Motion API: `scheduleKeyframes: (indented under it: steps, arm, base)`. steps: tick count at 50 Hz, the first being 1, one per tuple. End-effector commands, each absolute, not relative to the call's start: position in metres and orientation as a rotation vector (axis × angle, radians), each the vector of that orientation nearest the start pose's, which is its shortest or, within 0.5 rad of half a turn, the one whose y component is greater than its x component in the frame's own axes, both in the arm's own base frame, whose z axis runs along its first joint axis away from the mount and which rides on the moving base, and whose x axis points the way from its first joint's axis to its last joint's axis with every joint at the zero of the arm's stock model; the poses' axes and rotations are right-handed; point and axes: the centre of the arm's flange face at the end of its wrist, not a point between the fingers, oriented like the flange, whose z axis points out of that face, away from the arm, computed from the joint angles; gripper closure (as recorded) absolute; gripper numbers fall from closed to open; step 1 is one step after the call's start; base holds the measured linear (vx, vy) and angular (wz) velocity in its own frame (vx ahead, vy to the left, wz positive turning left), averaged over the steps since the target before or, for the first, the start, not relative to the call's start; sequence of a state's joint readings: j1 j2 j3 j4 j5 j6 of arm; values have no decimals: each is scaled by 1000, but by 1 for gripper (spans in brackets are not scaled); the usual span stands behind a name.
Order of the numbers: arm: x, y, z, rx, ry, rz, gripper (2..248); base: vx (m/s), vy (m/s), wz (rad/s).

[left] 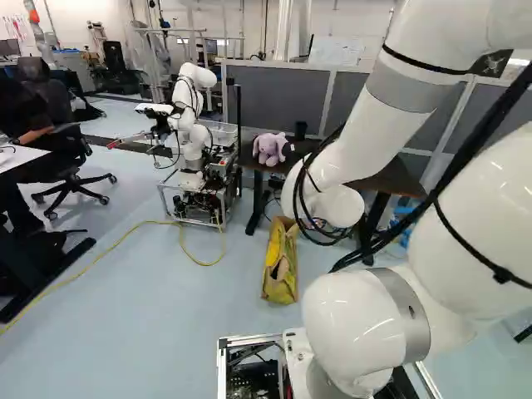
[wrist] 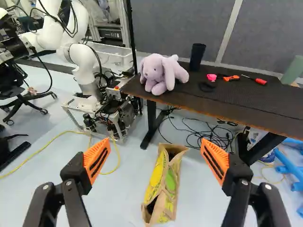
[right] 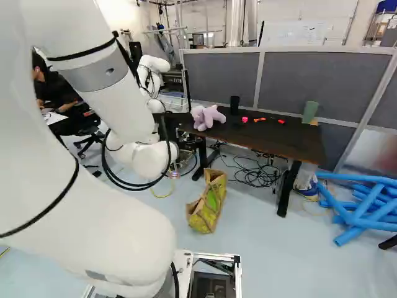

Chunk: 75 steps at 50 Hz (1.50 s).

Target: Pick up the bag on the ground and place it on the table

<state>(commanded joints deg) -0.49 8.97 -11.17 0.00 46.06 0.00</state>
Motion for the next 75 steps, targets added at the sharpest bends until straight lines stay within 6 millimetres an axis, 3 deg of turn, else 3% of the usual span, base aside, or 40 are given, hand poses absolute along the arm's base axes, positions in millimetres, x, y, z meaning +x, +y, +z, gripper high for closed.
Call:
scheduleKeyframes:
  steps: [26,75]
  arm:
    - [355,-14,347,-2754,53,-1549,3]
    - [454,-50,277,-2951,226,-1183,3]
  base:
    - [0,0,0]
    - [0,0,0]
